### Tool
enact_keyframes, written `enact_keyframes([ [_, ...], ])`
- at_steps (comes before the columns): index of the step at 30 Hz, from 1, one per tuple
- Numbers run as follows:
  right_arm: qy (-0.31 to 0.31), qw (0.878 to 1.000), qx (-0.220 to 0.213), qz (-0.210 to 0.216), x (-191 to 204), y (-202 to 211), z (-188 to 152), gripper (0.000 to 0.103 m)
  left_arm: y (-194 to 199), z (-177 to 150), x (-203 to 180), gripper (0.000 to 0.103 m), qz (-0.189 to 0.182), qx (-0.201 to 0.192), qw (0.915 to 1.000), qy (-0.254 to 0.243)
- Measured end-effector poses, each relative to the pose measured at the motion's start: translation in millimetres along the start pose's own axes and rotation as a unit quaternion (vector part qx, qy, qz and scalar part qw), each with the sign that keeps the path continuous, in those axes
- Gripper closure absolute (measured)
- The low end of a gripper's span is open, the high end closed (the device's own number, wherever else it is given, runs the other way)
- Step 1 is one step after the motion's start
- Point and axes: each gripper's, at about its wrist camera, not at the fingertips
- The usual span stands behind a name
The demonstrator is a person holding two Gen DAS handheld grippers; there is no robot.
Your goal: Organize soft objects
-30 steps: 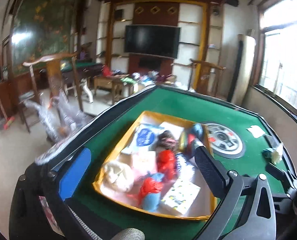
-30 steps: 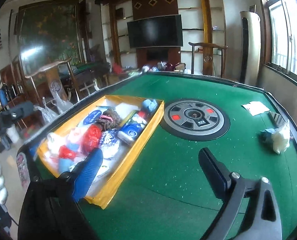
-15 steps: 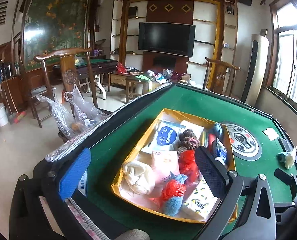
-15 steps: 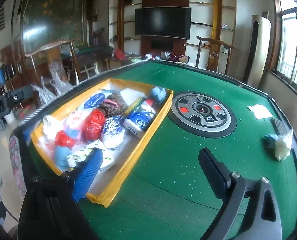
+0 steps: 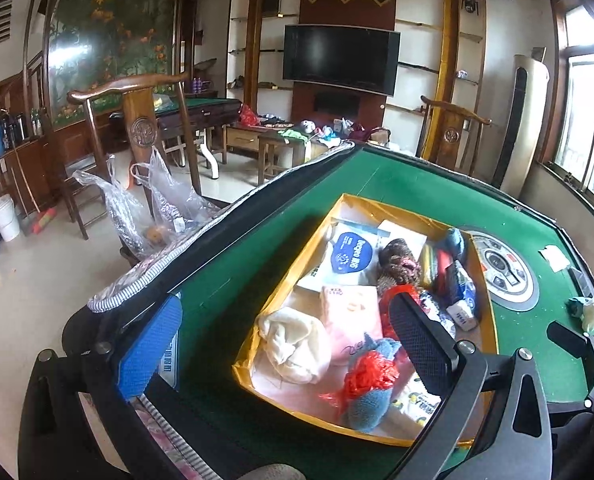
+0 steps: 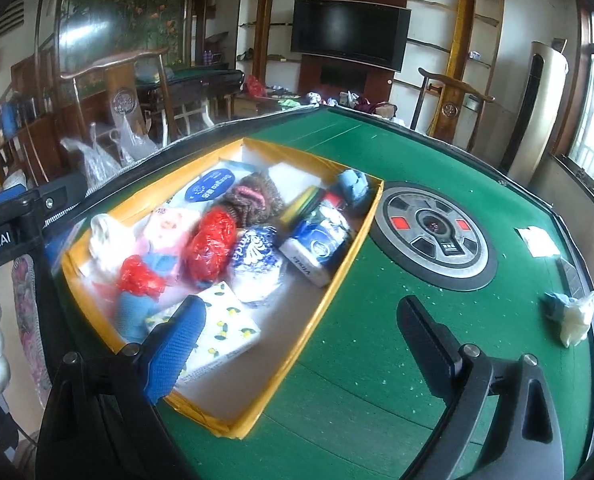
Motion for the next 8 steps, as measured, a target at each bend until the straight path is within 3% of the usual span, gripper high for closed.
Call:
enact_keyframes([
  [8,-0.003,1.000,0.006,0.003,0.4,-3.1,2.9,0.009,-10.4,-3.8,0.2,0.000,0.004,0.031,0.9995,-0.006],
])
Point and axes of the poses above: each gripper's, at about its wrist camera, not at the fingertips, and y roughly against the way its jaws point, x to its left, z to its top, and after that the axes turned 3 degrees about y, right-handed
